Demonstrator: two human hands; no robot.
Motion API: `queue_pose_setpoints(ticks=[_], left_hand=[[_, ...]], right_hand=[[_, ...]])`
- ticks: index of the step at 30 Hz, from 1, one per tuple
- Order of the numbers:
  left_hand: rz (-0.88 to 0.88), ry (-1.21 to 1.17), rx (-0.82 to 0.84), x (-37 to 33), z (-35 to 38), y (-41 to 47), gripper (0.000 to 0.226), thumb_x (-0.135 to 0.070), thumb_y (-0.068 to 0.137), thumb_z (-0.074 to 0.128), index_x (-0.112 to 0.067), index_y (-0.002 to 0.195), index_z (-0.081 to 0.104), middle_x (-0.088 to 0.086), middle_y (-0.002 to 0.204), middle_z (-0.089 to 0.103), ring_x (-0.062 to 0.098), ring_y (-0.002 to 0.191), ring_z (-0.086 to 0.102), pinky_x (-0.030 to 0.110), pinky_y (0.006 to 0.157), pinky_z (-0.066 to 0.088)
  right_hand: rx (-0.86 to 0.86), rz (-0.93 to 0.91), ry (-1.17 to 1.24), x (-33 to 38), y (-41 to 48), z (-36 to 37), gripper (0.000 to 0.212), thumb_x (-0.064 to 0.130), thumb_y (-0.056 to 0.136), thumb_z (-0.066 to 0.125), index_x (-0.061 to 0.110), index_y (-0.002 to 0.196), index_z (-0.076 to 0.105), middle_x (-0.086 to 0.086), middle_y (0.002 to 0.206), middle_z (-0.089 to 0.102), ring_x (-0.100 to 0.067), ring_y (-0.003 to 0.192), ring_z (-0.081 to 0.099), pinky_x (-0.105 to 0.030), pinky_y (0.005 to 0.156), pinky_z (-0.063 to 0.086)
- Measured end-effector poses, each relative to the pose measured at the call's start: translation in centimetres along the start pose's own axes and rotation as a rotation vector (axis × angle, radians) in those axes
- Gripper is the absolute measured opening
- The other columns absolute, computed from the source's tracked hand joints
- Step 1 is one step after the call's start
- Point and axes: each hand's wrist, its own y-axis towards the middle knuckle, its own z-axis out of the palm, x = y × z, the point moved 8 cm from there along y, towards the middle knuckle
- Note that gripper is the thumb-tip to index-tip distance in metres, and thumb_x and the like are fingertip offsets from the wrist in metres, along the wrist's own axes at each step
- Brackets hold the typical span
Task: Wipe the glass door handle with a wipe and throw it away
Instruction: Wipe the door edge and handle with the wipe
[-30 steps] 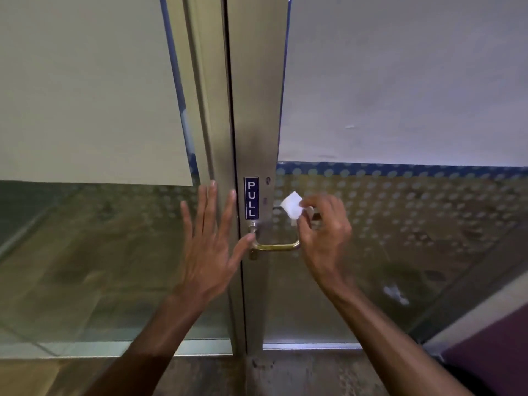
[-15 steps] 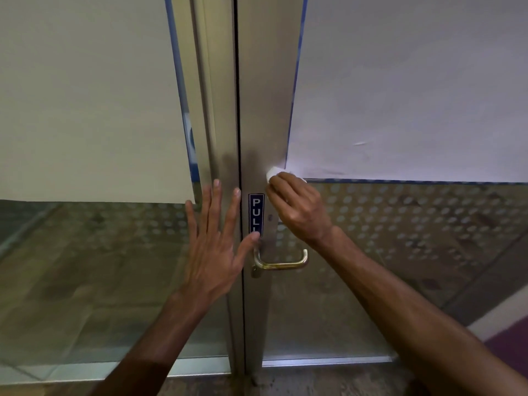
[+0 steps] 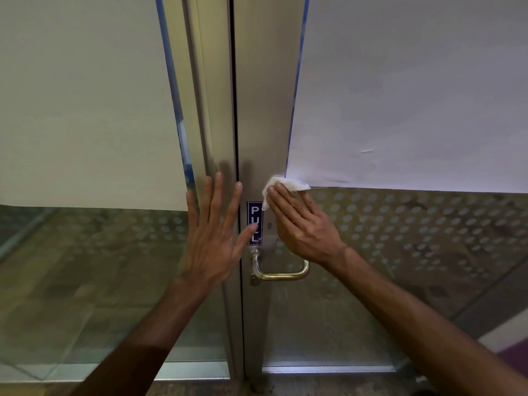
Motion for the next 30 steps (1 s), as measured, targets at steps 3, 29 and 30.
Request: queue_pose_setpoints(ticks=[3,29,30], left_hand=[[0.013,0.026,-0.046,0.3,0.7,0.9,0.083,-0.066,0.107,0.034,-0.020,0.169,0.005,0.011,0.177,-0.012,0.029,0.164,-0.012,0.055,0.131,-0.008],[0.045,0.022,-0.132,0.8,2.9,1.2,0.084,-0.061,0.108,0.041,-0.026,0.167,-0.008,0.005,0.173,-0.029,0.027,0.162,-0.022,0.059,0.130,-0.006],[0.042,0.022,-0.132,0.9,3.0,1.2,0.084,-0.061,0.109,0.041,-0.026,0.167,-0.008,0.004,0.173,-0.030,0.027,0.161,-0.022,0.059,0.130,-0.007]], right_hand=[[0.025,0.027,-0.013,0.2,-0.4,0.9,0.048,0.020,0.106,0.044,-0.002,0.149,0.042,-0.019,0.158,0.038,-0.031,0.149,0.033,-0.052,0.121,0.031],[0.340,0.198,-0.001,1.8,-2.7,4.6,0.075,0.059,0.106,0.026,0.011,0.161,0.009,-0.006,0.171,0.003,-0.019,0.157,0.004,-0.047,0.127,0.003],[0.364,0.203,0.018,2.4,-3.6,4.9,0.075,0.059,0.106,0.026,0.011,0.161,0.009,-0.007,0.170,0.003,-0.019,0.157,0.004,-0.047,0.127,0.003]])
